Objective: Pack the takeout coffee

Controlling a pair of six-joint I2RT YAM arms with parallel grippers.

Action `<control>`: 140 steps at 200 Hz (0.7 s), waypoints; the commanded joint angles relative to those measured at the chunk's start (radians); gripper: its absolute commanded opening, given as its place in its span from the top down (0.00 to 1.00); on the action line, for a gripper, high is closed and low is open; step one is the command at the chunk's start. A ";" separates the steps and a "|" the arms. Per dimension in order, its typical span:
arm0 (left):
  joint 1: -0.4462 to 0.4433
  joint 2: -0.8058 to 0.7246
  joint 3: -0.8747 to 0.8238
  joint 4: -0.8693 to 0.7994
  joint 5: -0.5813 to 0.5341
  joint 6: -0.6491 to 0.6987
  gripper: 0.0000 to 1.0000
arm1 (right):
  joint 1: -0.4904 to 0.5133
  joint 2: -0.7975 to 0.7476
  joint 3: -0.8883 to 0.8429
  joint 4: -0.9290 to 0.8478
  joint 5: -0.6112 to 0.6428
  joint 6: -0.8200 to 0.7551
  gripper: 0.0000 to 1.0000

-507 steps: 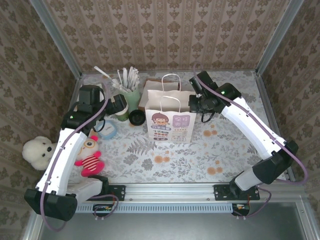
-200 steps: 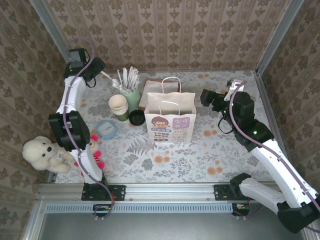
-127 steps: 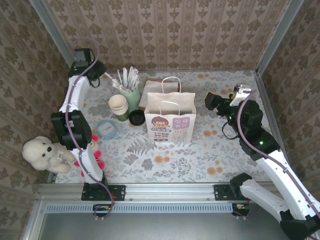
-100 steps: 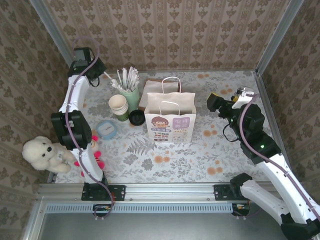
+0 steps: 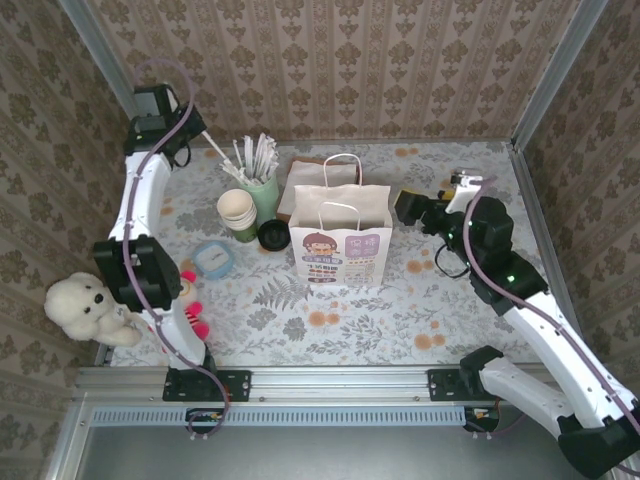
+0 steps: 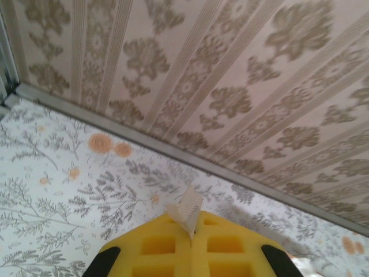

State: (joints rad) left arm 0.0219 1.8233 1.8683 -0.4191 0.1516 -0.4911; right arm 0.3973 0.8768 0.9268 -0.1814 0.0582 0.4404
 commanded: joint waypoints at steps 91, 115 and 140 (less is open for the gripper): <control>-0.053 -0.423 -0.075 -0.017 0.204 0.255 1.00 | -0.003 0.086 0.134 -0.102 0.146 0.061 0.00; -0.094 -0.521 -0.126 0.035 0.343 0.263 1.00 | -0.003 0.085 0.129 -0.102 0.164 0.097 0.00; -0.190 -0.611 -0.201 0.114 0.466 0.276 1.00 | -0.003 0.089 0.138 -0.116 0.162 0.117 0.00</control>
State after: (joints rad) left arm -0.0940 1.2907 1.7309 -0.4004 0.4366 -0.2665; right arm 0.3973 0.9611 1.0283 -0.2634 0.1665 0.5140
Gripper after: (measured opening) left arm 0.045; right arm 0.999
